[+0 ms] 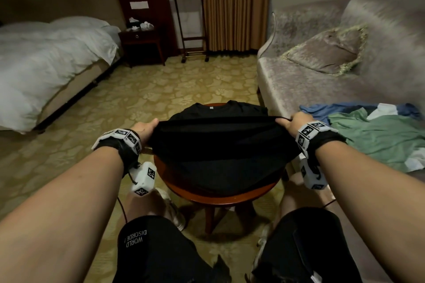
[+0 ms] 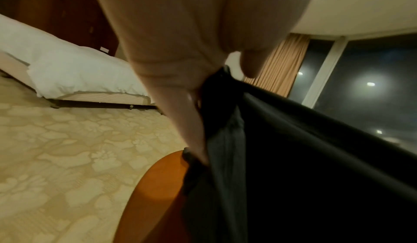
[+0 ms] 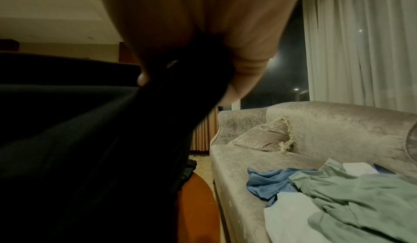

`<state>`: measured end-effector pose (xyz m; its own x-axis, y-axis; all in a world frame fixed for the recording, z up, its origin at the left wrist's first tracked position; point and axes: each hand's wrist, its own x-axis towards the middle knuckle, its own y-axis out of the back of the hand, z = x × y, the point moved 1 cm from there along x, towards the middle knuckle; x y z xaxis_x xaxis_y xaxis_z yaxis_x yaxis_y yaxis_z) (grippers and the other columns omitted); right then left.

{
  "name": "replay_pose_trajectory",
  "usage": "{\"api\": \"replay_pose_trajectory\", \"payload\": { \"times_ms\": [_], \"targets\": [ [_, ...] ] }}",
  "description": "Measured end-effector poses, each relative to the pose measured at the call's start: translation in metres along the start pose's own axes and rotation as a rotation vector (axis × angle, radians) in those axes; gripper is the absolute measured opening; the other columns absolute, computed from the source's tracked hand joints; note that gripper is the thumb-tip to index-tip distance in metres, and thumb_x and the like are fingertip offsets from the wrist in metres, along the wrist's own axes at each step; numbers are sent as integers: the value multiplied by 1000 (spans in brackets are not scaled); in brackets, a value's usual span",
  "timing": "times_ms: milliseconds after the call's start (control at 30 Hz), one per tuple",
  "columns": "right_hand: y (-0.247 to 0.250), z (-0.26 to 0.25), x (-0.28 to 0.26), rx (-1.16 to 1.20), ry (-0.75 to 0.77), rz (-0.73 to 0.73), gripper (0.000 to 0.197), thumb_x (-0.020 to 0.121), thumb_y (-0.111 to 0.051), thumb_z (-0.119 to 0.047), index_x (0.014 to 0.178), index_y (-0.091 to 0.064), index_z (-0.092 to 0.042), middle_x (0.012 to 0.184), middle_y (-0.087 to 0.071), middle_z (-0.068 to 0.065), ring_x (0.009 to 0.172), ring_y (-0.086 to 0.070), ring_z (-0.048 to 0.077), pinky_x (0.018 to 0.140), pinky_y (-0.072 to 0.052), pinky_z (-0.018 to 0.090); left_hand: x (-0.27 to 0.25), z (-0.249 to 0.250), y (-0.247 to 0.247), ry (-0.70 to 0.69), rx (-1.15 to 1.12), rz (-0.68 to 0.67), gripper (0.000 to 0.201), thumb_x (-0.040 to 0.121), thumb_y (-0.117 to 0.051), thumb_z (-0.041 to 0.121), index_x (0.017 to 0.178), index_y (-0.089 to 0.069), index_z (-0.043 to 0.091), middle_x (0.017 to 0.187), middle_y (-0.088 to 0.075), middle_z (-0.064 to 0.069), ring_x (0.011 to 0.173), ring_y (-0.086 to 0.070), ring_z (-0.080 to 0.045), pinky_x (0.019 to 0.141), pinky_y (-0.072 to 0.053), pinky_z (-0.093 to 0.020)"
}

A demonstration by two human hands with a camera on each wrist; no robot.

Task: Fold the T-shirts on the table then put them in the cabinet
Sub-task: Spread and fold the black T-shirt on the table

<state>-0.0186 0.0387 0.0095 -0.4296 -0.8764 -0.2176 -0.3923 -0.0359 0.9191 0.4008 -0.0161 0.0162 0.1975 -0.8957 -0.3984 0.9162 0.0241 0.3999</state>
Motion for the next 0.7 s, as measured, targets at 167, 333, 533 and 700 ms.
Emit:
{"api": "replay_pose_trajectory", "payload": {
  "times_ms": [167, 333, 533, 700],
  "targets": [
    [6, -1, -18, 14, 125, -142, 55, 80, -56, -66, 70, -53, -13, 72, -54, 4, 70, -54, 20, 59, -38, 28, 7, 14, 8, -34, -128, 267, 52, 92, -48, 39, 124, -52, -1, 124, -56, -20, 108, -57, -42, 86, -52, -57],
    [13, 5, -36, 71, 106, -240, 58, 79, -57, -66, 78, -61, -8, 78, -58, 3, 83, -56, 22, 76, -41, 29, -11, 34, 13, 5, -139, 543, 50, 98, -44, 33, 130, -46, -5, 133, -51, -27, 124, -48, -38, 106, -34, -41],
    [35, 5, -57, 113, 56, -191, 80, 76, -60, -66, 122, -57, -1, 113, -57, 11, 98, -55, 27, 82, -38, 31, -38, 48, 14, -70, -119, 609, 46, 102, -35, 27, 134, -38, -6, 138, -45, -27, 128, -44, -36, 103, -30, -37],
    [58, 6, -86, 31, 69, -204, 95, 60, -67, -73, 121, -58, 0, 118, -61, 12, 108, -58, 30, 94, -44, 35, -64, 54, 31, -139, 30, 541, 51, 100, -38, 30, 133, -42, -9, 137, -47, -28, 126, -45, -39, 104, -32, -39]
  ]
}}
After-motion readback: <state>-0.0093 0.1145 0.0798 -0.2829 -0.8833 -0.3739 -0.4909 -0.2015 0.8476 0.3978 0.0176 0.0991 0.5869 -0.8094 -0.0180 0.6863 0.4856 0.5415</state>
